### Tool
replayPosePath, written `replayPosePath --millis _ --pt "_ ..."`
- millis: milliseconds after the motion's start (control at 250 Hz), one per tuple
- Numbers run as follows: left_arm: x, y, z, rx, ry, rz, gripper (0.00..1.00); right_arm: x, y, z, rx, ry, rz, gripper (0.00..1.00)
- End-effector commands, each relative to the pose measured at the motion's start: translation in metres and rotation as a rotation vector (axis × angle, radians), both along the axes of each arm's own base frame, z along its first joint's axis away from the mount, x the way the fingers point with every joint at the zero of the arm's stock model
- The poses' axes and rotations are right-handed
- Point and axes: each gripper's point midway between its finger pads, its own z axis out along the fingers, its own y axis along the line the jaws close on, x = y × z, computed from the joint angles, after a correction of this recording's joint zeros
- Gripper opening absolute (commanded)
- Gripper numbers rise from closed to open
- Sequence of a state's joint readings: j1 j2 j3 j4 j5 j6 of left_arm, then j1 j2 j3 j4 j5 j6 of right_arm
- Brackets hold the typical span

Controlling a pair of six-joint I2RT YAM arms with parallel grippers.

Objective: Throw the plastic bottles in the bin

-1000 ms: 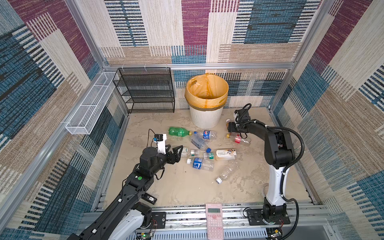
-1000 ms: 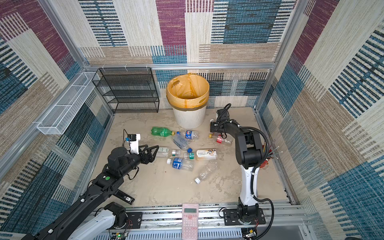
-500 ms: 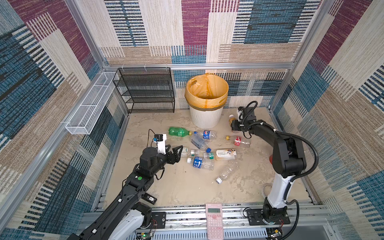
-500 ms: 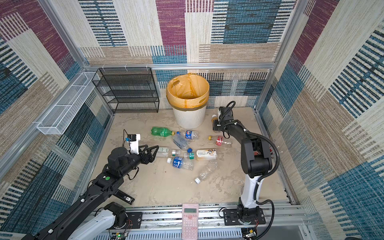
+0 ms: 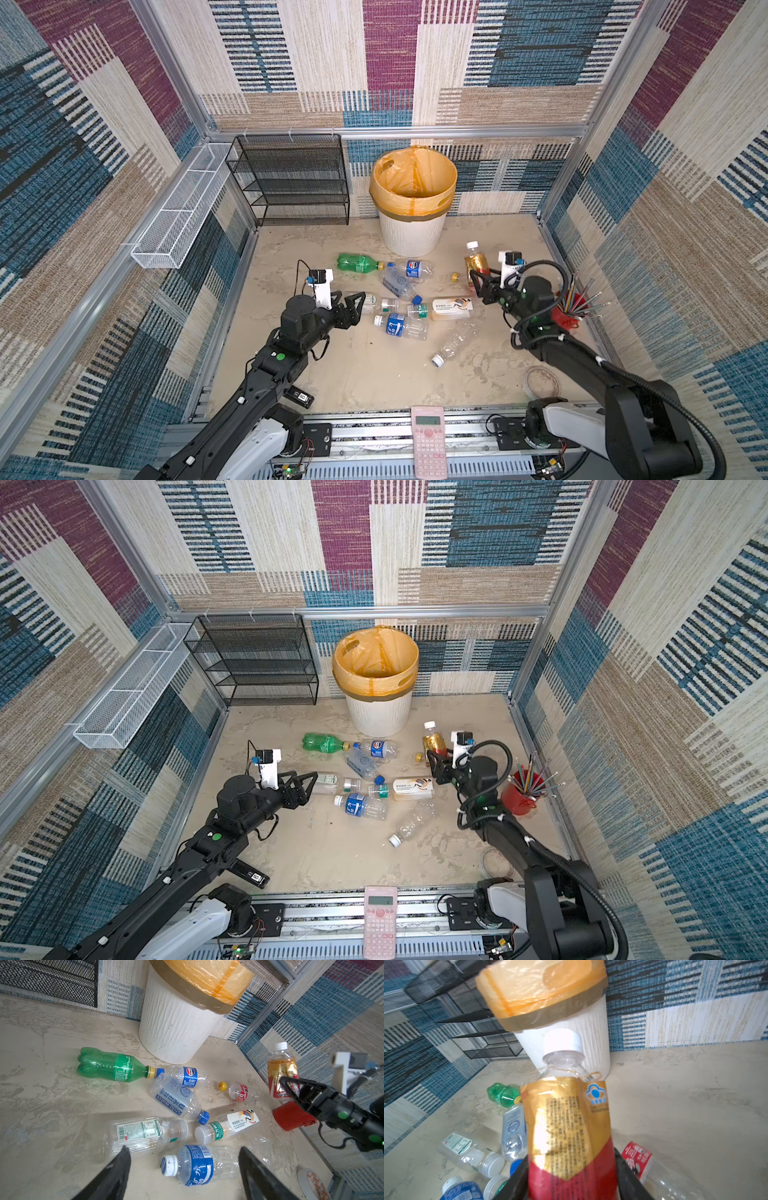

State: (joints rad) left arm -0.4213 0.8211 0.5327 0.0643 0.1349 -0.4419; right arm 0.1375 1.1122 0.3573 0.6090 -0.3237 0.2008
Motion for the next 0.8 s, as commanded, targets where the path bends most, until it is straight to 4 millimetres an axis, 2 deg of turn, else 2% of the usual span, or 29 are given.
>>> replayPosePath --millis 0,108,212,348,460,536,636,764,796 --pt "0.002 -0.003 0.004 -0.025 -0.015 -0.007 0.82 -0.031 0.004 0.055 0.055 -0.335 0.044 0.46" --pt "0.004 -0.005 0.003 -0.029 -0.015 -0.012 0.81 -0.064 -0.001 0.047 0.050 -0.454 0.030 0.47" --pt "0.005 -0.007 0.003 -0.034 -0.014 -0.018 0.81 -0.084 -0.003 0.047 0.034 -0.543 0.027 0.47" --pt "0.006 -0.008 0.004 -0.037 -0.016 -0.020 0.80 -0.094 -0.005 0.054 0.042 -0.618 0.020 0.47" --pt "0.006 -0.008 0.005 -0.040 -0.017 -0.017 0.80 -0.090 -0.005 0.071 0.072 -0.675 0.015 0.47" --pt "0.006 -0.008 0.007 -0.043 -0.017 -0.018 0.80 -0.083 -0.003 0.092 0.102 -0.732 0.012 0.47" --pt "0.005 -0.007 0.011 -0.046 -0.023 -0.017 0.80 -0.068 0.003 0.135 0.143 -0.834 0.013 0.47" --pt "0.005 -0.007 0.020 -0.054 -0.037 -0.014 0.79 -0.024 0.021 0.200 0.166 -0.886 0.029 0.48" --pt "0.005 -0.007 0.022 -0.054 -0.042 -0.015 0.79 -0.008 0.026 0.216 0.177 -0.874 0.032 0.48"
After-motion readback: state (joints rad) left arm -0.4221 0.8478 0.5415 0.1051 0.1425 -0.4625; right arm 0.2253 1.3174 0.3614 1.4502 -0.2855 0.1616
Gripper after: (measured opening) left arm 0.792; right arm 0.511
